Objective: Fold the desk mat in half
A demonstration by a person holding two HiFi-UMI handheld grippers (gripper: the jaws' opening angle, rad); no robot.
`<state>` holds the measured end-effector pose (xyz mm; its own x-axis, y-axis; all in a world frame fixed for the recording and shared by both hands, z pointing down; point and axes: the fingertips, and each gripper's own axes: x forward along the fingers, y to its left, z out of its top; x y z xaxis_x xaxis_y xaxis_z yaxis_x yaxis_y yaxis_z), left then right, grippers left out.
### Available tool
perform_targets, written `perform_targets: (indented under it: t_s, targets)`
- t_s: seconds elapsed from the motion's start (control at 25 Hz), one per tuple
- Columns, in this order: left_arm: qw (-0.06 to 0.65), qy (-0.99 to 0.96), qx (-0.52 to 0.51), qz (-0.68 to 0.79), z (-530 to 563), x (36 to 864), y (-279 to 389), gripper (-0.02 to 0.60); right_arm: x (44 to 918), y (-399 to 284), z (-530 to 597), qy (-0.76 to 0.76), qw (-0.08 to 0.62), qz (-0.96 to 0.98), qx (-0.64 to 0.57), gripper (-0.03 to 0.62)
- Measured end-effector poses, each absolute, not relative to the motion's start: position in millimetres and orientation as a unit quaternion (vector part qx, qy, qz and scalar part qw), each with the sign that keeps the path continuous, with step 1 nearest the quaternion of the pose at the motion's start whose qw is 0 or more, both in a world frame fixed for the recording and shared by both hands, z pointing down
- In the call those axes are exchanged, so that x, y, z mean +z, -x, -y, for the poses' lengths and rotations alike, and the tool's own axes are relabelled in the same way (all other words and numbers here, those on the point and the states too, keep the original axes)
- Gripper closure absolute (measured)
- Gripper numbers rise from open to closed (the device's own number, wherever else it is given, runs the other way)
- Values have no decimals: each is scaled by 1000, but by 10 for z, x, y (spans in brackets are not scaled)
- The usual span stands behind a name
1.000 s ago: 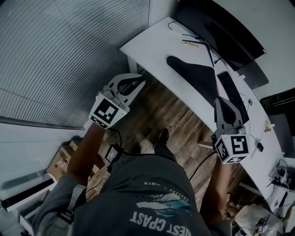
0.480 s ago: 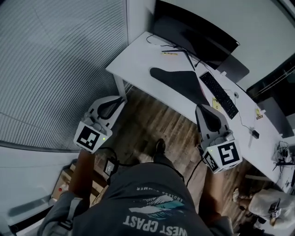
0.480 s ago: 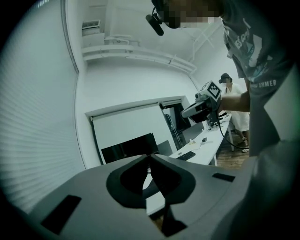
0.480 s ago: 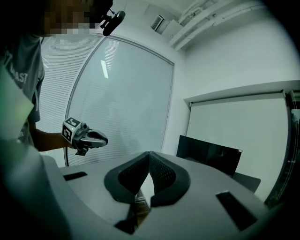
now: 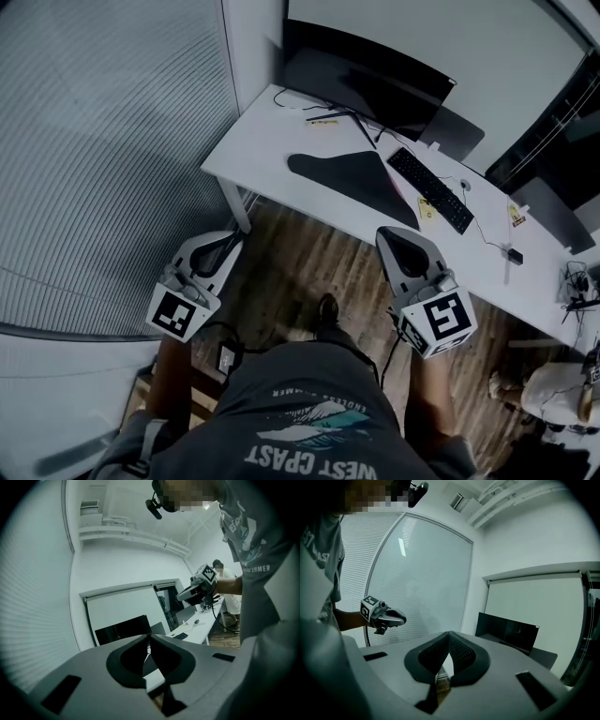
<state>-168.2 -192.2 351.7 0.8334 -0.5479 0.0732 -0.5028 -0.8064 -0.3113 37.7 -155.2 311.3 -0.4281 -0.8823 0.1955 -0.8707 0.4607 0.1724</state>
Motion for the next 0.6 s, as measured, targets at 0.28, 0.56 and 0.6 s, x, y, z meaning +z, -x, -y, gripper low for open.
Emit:
perform_targets:
  t_s: [0.28, 0.56, 0.6]
  targets:
    - [132, 949, -87, -274, 1956, 3570, 1684, 546, 3110, -367, 1552, -521, 131, 843, -17, 569]
    - [112, 943, -124, -287, 2069, 3739, 1751, 546, 3112, -370, 1611, -513, 131, 848, -6, 569]
    - [116, 944, -124, -283, 2133, 3742, 1715, 546, 3096, -407, 1635, -517, 130, 846, -8, 568]
